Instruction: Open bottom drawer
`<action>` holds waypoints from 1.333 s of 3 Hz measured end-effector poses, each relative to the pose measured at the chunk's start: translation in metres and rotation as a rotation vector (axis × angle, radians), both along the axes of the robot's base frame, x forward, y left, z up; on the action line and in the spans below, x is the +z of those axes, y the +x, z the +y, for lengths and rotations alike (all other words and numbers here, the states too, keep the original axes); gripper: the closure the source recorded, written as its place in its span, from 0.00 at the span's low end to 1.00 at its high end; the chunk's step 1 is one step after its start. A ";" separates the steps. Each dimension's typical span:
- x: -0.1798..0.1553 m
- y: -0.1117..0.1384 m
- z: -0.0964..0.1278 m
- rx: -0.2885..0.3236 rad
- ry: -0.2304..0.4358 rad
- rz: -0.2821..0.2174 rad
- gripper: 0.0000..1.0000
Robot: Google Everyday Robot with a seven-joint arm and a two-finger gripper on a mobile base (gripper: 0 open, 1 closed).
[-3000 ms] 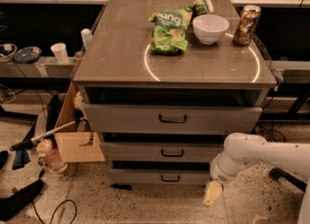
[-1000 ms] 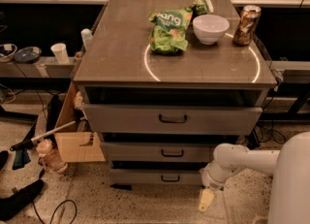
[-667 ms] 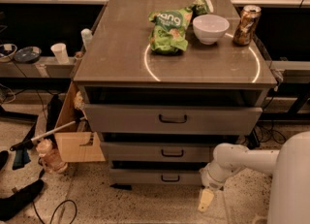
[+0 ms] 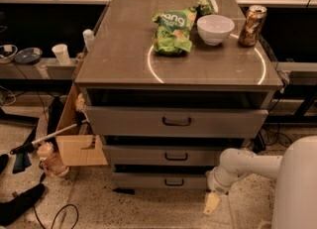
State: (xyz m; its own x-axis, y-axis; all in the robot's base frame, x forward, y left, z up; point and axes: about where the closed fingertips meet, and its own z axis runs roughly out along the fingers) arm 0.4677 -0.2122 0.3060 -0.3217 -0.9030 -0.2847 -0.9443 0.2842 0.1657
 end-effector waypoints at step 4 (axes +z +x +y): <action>-0.047 0.030 -0.003 -0.098 0.011 -0.032 0.00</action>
Offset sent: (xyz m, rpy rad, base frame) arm 0.0170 -0.0188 -0.0278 -0.0191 -0.0728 -0.1262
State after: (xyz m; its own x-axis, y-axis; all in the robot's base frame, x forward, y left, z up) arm 0.4981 -0.2156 0.2586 -0.3986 -0.8647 -0.3057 -0.9171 0.3735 0.1391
